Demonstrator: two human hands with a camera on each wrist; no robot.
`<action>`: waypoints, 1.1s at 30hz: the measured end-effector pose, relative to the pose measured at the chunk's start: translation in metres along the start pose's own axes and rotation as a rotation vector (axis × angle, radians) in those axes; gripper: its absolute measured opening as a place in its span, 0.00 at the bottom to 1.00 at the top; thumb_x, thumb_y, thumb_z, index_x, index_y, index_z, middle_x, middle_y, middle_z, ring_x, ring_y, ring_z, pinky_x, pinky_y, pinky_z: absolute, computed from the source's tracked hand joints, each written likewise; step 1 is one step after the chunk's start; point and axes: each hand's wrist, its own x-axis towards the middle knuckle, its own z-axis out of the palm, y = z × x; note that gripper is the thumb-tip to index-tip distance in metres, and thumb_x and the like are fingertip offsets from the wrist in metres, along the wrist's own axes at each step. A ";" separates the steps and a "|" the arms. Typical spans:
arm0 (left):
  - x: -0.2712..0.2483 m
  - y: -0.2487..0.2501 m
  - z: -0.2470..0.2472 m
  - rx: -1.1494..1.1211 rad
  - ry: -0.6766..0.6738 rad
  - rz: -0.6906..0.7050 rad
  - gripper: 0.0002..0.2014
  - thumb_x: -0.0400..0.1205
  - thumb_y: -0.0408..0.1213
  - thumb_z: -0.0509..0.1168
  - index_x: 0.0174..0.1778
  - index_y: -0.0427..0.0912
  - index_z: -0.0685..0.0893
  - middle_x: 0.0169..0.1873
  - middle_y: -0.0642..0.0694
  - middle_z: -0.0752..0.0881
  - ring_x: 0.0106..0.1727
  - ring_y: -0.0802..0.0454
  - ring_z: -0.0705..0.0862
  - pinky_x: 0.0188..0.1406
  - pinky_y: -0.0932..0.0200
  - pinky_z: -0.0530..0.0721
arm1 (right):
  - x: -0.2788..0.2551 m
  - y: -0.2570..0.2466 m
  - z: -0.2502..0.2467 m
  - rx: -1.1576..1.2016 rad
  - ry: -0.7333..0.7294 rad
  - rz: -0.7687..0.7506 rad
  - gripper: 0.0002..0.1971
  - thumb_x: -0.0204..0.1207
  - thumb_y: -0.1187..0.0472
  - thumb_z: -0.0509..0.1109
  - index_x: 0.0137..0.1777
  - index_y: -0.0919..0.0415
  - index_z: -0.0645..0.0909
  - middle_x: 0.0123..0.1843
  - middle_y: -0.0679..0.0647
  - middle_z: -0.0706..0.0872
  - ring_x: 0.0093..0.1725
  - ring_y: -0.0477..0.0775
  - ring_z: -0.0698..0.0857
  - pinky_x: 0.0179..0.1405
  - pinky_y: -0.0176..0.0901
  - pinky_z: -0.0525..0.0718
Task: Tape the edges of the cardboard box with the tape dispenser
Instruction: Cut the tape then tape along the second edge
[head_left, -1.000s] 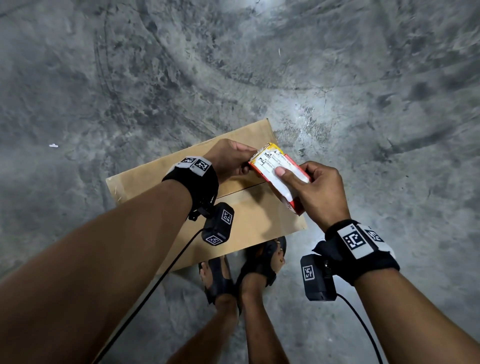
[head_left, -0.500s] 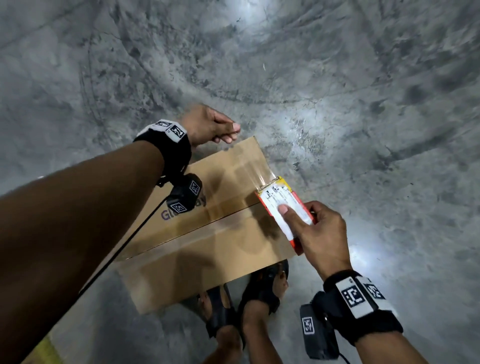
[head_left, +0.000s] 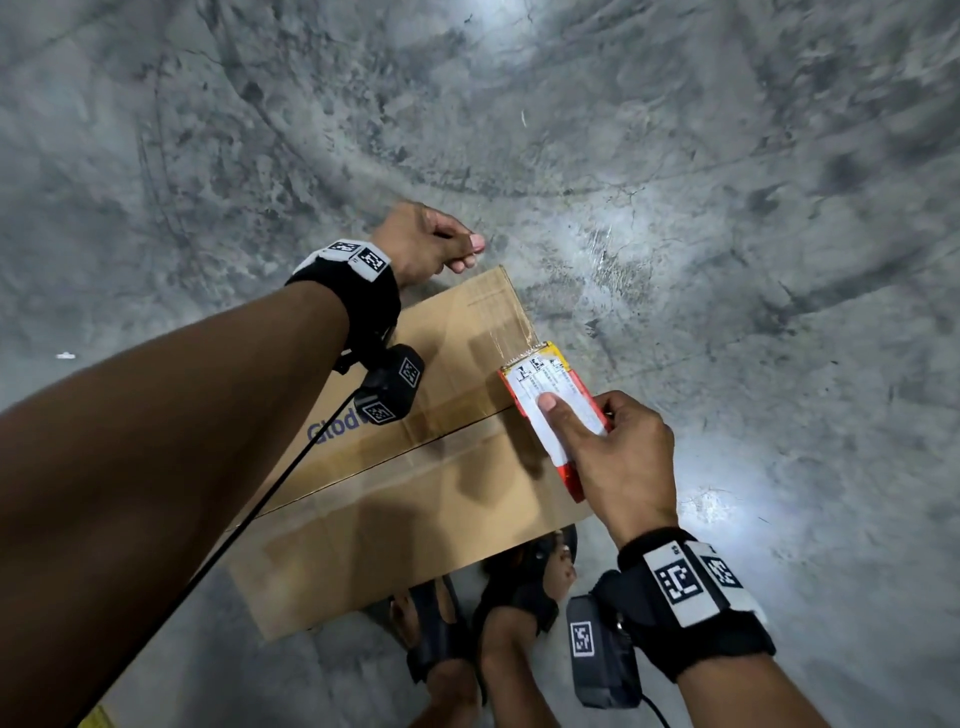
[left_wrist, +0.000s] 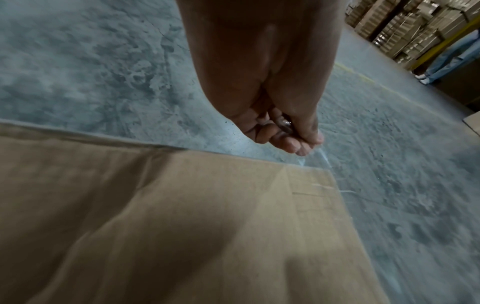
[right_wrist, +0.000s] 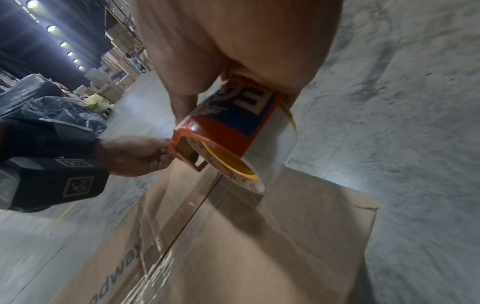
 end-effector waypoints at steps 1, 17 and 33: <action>0.001 -0.001 0.000 0.004 -0.004 -0.003 0.09 0.77 0.43 0.76 0.41 0.40 0.93 0.32 0.49 0.92 0.31 0.59 0.86 0.29 0.67 0.77 | 0.000 -0.001 0.001 -0.009 0.003 0.002 0.27 0.65 0.30 0.74 0.32 0.57 0.80 0.25 0.50 0.84 0.30 0.60 0.86 0.30 0.55 0.87; -0.009 -0.007 0.022 0.298 0.197 -0.163 0.47 0.68 0.59 0.79 0.79 0.40 0.71 0.75 0.41 0.78 0.72 0.47 0.80 0.63 0.62 0.76 | -0.001 0.004 0.006 -0.107 0.006 0.024 0.26 0.67 0.30 0.73 0.36 0.55 0.83 0.31 0.46 0.86 0.35 0.53 0.86 0.32 0.47 0.83; -0.086 -0.010 0.067 0.682 -0.242 0.326 0.33 0.88 0.51 0.43 0.86 0.34 0.47 0.87 0.39 0.44 0.87 0.42 0.39 0.86 0.40 0.44 | -0.002 -0.012 0.008 -0.237 -0.034 0.135 0.28 0.69 0.31 0.70 0.45 0.59 0.87 0.44 0.60 0.91 0.47 0.66 0.88 0.43 0.55 0.88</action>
